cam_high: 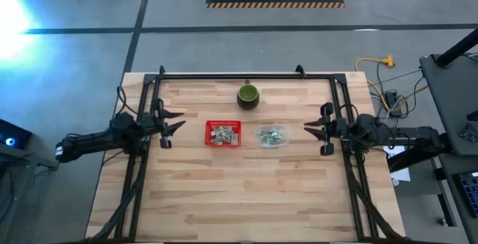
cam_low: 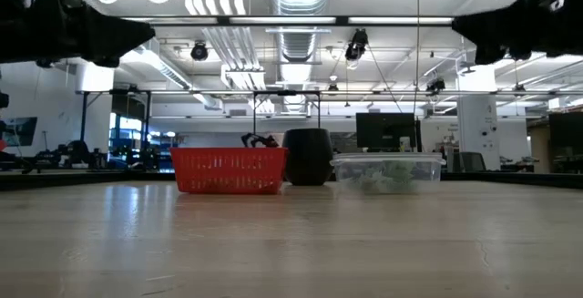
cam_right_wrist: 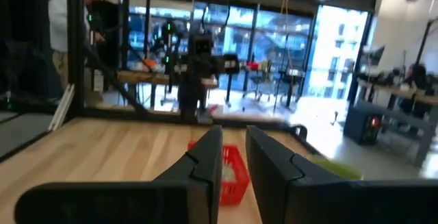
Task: Pick and place items into bin
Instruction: Return to Home Position
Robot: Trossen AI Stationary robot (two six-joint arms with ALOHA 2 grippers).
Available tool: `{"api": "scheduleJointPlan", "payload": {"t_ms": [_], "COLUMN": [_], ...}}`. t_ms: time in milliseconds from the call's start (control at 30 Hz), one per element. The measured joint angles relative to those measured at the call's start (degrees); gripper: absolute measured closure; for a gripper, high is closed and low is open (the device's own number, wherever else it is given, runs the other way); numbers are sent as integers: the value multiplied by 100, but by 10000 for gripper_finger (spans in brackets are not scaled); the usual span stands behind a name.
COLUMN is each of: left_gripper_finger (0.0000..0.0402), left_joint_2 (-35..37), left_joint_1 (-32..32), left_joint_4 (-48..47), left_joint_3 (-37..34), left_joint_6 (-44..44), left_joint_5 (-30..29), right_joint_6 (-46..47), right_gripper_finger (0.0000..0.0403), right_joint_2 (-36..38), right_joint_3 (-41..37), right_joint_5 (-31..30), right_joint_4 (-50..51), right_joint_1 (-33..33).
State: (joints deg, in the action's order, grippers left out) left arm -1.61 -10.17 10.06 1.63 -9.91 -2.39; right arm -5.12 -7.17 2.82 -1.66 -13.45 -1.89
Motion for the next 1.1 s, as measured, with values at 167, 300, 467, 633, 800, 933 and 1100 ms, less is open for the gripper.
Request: {"api": "scheduleJointPlan", "payload": {"t_ms": [167,300,467,633,800,933,1100], "left_gripper_finger": [283,283,283,283,283,283,283], "left_joint_2": [-6,-12,-11,-5,-22,-48,-212], "left_joint_1": [0,0,2,1,0,0,0], "left_joint_4": [-99,-354,-360,-746,-824,-834,-879], "left_joint_3": [-114,-114,-116,-118,-123,-125,-126], "left_joint_6": [61,165,168,-50,-144,-271,-231], "left_joint_5": [9,238,778,809,793,779,526], "right_joint_6": [243,304,275,238,181,272,395], "right_gripper_finger": [346,346,346,346,346,346,346], "right_joint_2": [91,91,69,71,71,70,69], "right_joint_3": [-233,-233,-233,-233,-231,-230,-230], "right_joint_5": [1,129,524,527,163,102,-6], "right_joint_4": [102,113,153,323,522,851,1122], "right_joint_1": [-54,-55,-52,-52,-52,-52,-52]}}
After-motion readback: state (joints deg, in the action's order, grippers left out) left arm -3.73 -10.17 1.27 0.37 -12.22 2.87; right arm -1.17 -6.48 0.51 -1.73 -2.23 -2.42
